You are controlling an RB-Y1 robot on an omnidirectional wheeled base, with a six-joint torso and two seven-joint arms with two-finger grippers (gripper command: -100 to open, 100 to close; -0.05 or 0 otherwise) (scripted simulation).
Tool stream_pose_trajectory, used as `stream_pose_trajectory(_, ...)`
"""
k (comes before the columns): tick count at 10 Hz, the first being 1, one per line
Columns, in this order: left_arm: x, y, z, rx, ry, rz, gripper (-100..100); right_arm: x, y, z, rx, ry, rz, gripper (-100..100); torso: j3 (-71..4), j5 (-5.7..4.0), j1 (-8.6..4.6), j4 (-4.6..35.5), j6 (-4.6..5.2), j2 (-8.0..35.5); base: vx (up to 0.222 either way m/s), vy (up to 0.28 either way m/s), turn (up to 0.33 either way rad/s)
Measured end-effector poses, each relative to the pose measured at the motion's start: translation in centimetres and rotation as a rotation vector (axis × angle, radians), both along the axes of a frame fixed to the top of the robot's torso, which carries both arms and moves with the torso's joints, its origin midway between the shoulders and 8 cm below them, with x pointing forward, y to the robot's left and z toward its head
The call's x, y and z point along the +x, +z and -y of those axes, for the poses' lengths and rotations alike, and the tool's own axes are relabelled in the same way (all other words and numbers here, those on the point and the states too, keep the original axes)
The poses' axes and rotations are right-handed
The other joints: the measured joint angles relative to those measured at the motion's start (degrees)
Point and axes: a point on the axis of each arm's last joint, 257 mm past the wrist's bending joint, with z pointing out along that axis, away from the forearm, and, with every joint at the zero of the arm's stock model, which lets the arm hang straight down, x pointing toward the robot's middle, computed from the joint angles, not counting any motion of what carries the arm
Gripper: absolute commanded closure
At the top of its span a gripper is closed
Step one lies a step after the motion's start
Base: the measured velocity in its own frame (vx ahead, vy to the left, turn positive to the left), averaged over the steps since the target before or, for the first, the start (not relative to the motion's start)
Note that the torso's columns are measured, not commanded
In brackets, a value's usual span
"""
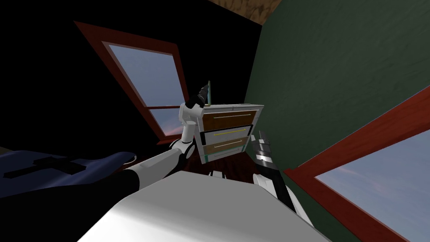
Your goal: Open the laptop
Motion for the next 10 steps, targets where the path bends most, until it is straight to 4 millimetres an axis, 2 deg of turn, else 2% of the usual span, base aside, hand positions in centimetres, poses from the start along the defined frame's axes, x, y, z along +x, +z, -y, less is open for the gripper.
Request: stream_pose_trajectory(10, 0.3, 4.2, 1.0, -0.016, 0.04, -0.111, -100, 0.0, 0.0, 0.0, 0.0, 0.0, 0.0, 0, 0.04, 0.01, 0.01, 0.01, 0.0, 0.07, 0.04, -0.009, 0.025)
